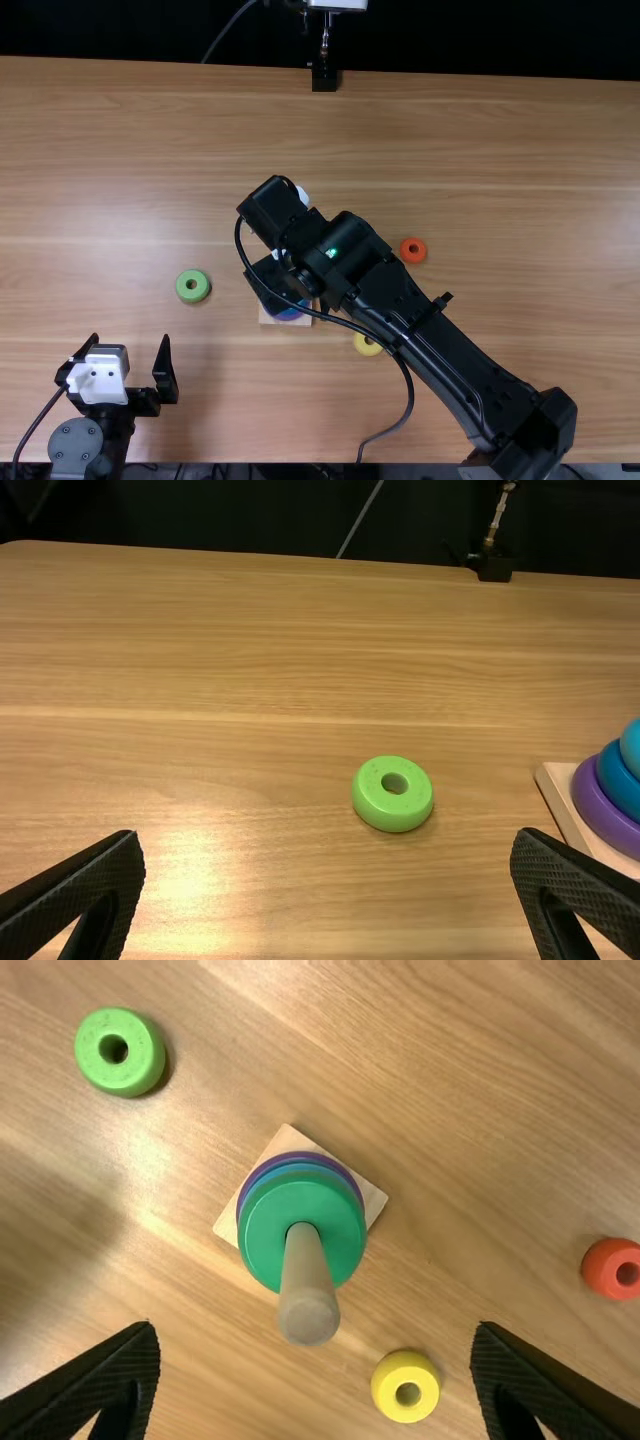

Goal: Build the Hanoi tower: stack the rings onto the peg from bottom to top in this color order: purple, dark blue, light blue, dark green, light green, yellow, orange.

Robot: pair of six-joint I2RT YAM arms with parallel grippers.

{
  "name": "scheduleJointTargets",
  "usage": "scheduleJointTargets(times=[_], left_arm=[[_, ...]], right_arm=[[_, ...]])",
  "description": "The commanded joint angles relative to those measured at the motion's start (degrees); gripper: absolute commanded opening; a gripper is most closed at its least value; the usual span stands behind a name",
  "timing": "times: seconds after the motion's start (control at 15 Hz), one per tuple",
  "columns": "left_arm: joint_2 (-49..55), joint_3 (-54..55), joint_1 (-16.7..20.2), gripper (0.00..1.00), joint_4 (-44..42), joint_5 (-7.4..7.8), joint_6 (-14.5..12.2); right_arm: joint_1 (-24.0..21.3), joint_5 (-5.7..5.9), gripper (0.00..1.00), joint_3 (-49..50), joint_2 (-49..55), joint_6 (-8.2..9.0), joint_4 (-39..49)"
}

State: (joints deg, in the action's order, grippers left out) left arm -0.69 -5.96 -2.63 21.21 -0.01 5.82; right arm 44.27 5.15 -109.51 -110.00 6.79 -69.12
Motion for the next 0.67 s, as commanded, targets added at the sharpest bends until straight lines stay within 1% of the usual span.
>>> scheduleJointTargets(times=[0.0,0.2,0.4,0.47,0.6], left_arm=[[0.69,5.96,0.44,1.00,4.52,-0.20,-0.76],[0.69,5.96,0.44,1.00,4.52,-0.20,-0.76],[0.69,5.96,0.44,1.00,4.52,-0.31,-0.76],[0.69,5.96,0.44,1.00,4.52,-0.31,-0.76],[0.69,5.96,0.44,1.00,4.52,-0.31,-0.76]], right_arm=[[0.55,0.23,1.00,-1.49,-1.27,0.60,0.29],[0.47,0.44,1.00,-2.02,-0.92,0.60,2.62],[-0.24,0.23,1.00,-1.49,-0.57,0.49,10.21],[-1.64,0.13,1.00,-1.14,-0.04,0.49,12.00],[-8.59,0.23,1.00,1.15,4.44,0.39,12.74]])
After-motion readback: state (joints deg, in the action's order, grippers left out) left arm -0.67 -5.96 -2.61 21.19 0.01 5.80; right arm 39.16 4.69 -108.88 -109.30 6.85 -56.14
